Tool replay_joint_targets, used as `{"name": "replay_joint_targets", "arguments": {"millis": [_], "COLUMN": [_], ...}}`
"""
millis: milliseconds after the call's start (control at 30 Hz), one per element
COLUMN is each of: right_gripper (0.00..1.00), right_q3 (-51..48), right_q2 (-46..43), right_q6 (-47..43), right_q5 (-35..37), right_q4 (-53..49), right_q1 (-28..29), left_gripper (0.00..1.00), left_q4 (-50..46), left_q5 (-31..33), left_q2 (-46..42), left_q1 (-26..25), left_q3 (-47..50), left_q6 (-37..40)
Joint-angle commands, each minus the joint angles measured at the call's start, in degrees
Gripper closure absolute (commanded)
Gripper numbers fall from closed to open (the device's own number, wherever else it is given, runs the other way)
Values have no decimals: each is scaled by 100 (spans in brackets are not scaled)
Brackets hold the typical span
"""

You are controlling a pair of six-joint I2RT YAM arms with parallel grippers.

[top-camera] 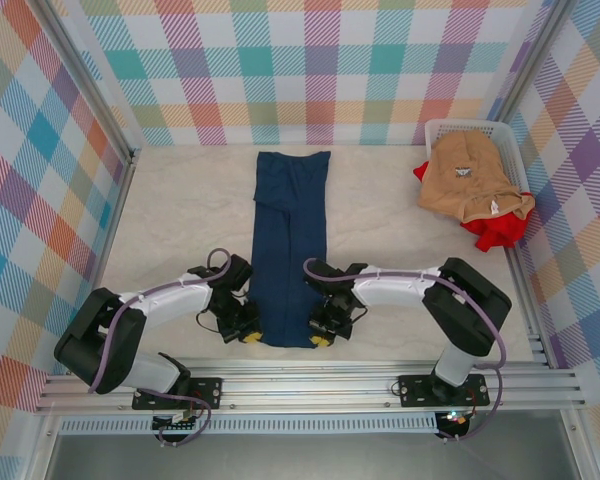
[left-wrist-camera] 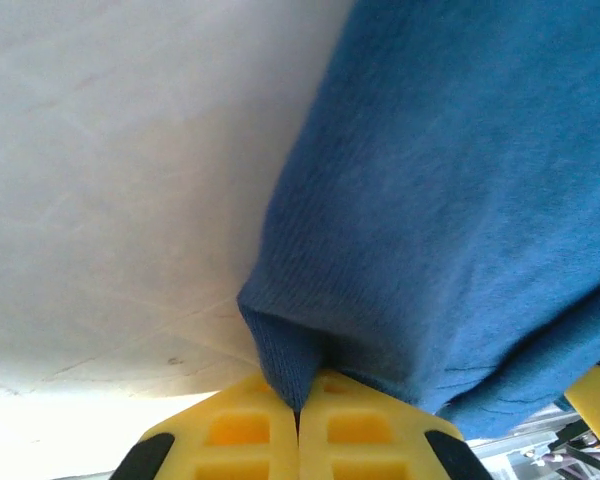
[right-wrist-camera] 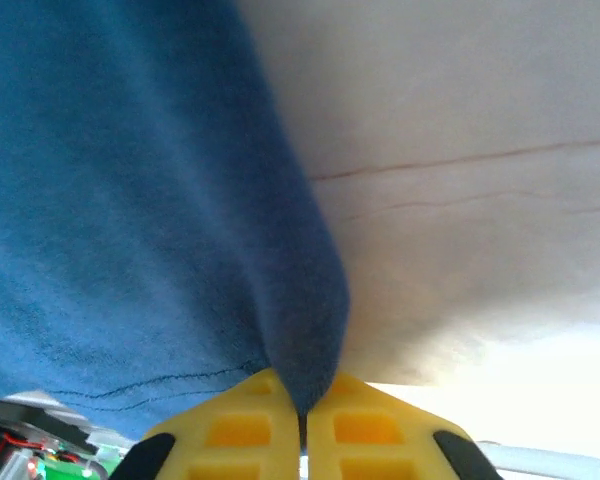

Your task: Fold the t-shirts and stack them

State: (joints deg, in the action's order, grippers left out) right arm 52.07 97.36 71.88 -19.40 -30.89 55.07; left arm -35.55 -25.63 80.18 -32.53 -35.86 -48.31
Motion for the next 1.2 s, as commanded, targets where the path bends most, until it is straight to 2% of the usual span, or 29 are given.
{"name": "replay_joint_targets", "arguments": {"millis": [0, 133, 333, 533, 700, 933, 1167], "right_gripper": [100, 100, 100, 100, 100, 100, 100], "right_q3": [13, -55, -66, 82, 148, 609, 1897], "right_q2": [56, -288, -359, -691, -874, -929, -230], "right_q6": [83, 223, 350, 336, 362, 156, -656], "right_q5": [274, 211, -444, -287, -247, -319, -272], "right_q4": [-268, -446, -492, -851, -821, -941, -1468], "right_q1": [135, 297, 500, 376, 84, -668, -1592], "left_gripper": [100, 100, 100, 100, 100, 100, 100], "left_q4": [-217, -1005, -1581, -1813, -1598, -1299, -886], "left_q5": [323, 449, 284, 514, 750, 1179, 1506], "left_q2": [-189, -795, -1104, -1851, -2234, -1764, -586], "left_q1": [-60, -60, -60, -60, -60, 84, 589], "left_q3": [-178, -161, -227, -269, -406, -1081, -2084], "left_q6": [295, 500, 585, 306, 23, -55, 92]}}
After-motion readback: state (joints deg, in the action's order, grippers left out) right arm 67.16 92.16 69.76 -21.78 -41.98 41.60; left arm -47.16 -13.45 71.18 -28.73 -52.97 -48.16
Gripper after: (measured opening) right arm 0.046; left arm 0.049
